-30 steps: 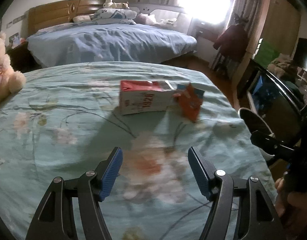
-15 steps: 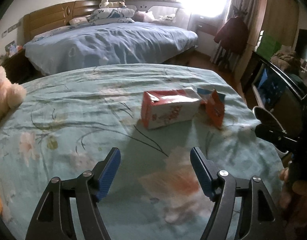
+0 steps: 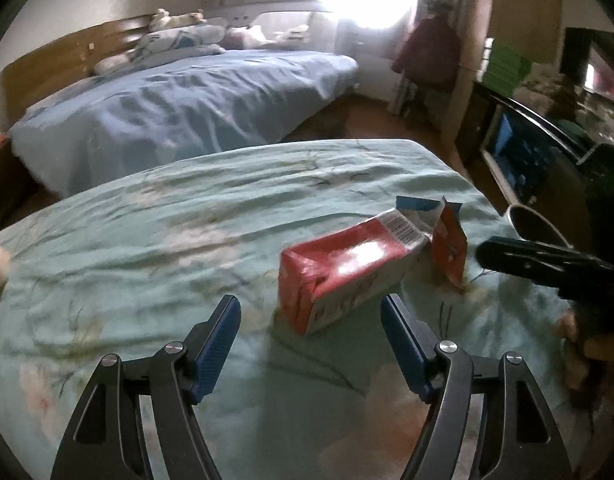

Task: Collect trash
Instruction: 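Grasp the red-and-white milk carton with the left tool while the right tool grasps the orange-red wrapper, then carry the milk carton and wrapper over the bin with both tools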

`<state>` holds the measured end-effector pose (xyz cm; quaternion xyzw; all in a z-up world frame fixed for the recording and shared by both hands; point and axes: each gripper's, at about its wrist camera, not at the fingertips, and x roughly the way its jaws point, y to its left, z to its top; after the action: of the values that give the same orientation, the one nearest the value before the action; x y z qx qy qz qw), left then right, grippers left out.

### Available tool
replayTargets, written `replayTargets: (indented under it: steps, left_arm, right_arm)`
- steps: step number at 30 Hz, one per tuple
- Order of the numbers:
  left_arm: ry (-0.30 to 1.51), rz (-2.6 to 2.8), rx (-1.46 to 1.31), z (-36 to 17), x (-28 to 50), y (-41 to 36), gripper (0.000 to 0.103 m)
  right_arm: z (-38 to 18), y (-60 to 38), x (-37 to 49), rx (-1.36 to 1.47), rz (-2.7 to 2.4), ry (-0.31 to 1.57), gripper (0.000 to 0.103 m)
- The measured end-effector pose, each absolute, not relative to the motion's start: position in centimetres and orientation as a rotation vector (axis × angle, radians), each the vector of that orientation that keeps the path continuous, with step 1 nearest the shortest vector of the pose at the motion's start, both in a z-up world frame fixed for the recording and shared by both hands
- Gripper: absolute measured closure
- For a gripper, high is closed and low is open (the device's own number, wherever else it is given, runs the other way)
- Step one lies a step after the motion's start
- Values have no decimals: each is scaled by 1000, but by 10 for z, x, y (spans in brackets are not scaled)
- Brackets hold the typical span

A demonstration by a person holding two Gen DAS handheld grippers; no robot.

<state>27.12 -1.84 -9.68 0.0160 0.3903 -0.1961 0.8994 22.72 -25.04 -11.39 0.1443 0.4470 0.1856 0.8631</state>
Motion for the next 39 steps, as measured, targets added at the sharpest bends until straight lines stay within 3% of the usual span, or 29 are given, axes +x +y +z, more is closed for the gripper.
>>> replayTargets:
  steps: [5, 10, 11, 12, 13, 20, 39]
  left_arm:
    - [803, -473, 45, -101, 288, -24, 31]
    - [785, -515, 80, -102, 290, -31, 37]
    - [781, -521, 90, -102, 289, -33, 48]
    - [779, -531, 100, -103, 288, -34, 53]
    - [780, -536, 110, -104, 287, -35, 59]
    - [766, -498, 119, -101, 271, -41, 67]
    - [752, -383, -49, -79, 191, -59, 68]
  right_arm:
    - [-116, -248, 237, 308, 400, 944, 36]
    - [-122, -244, 244, 312, 417, 971, 74]
    - [-123, -244, 244, 312, 419, 974, 79]
    - [-124, -243, 244, 317, 425, 977, 91]
    - [-124, -244, 244, 323, 428, 980, 97]
    - [-120, -249, 233, 325, 419, 961, 101]
    - [-97, -291, 171, 352, 368, 899, 102]
